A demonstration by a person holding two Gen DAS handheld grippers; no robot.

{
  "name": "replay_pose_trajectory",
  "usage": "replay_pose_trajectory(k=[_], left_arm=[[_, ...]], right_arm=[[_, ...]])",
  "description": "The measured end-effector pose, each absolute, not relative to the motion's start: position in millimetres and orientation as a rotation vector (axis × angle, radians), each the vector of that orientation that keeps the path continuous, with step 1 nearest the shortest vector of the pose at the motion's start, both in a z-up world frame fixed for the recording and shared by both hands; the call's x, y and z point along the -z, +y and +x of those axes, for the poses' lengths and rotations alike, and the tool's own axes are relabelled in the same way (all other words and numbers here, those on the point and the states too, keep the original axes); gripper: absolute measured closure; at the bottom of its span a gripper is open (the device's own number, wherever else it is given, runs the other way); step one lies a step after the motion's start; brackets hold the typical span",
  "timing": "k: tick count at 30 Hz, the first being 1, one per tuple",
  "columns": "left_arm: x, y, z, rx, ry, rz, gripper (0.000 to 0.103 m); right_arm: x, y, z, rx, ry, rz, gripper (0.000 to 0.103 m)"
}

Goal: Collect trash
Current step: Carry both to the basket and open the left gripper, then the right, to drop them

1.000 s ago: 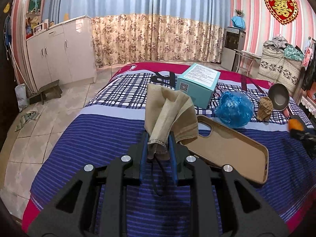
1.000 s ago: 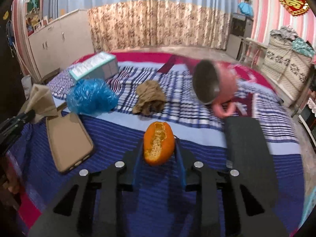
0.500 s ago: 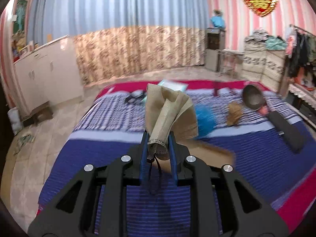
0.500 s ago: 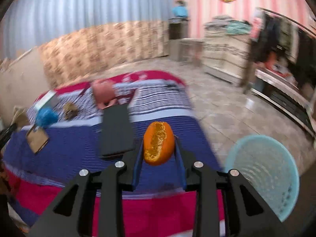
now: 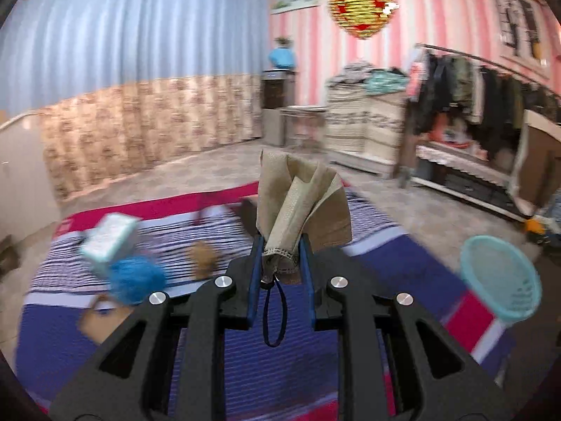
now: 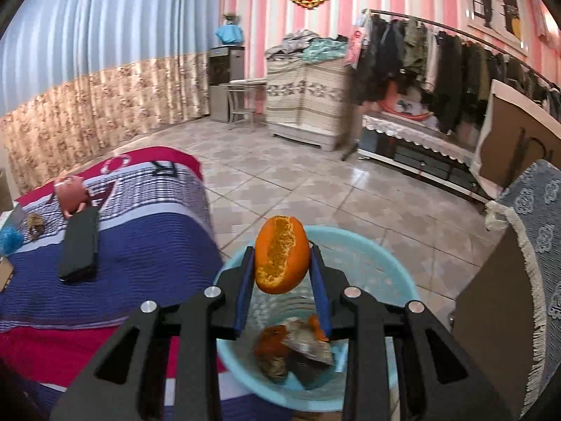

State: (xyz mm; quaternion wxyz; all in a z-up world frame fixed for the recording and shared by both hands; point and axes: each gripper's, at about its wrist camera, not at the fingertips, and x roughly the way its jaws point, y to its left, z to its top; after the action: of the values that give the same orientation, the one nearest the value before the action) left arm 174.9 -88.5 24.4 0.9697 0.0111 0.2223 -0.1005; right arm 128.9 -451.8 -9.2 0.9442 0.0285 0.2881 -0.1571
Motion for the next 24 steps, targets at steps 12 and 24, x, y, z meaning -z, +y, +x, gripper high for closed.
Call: replay_pose_trajectory(k=[12,24], left_arm=[[-11,-250,177,0.483,0.458,0.117,0.084],[27,-361,184,0.661,0.541,0.232,0.084]], right_arm=[[18,-506,123,0.427,0.61,0.097,0.072],[34,-536,119,0.461,0.628,0.214,0.072]])
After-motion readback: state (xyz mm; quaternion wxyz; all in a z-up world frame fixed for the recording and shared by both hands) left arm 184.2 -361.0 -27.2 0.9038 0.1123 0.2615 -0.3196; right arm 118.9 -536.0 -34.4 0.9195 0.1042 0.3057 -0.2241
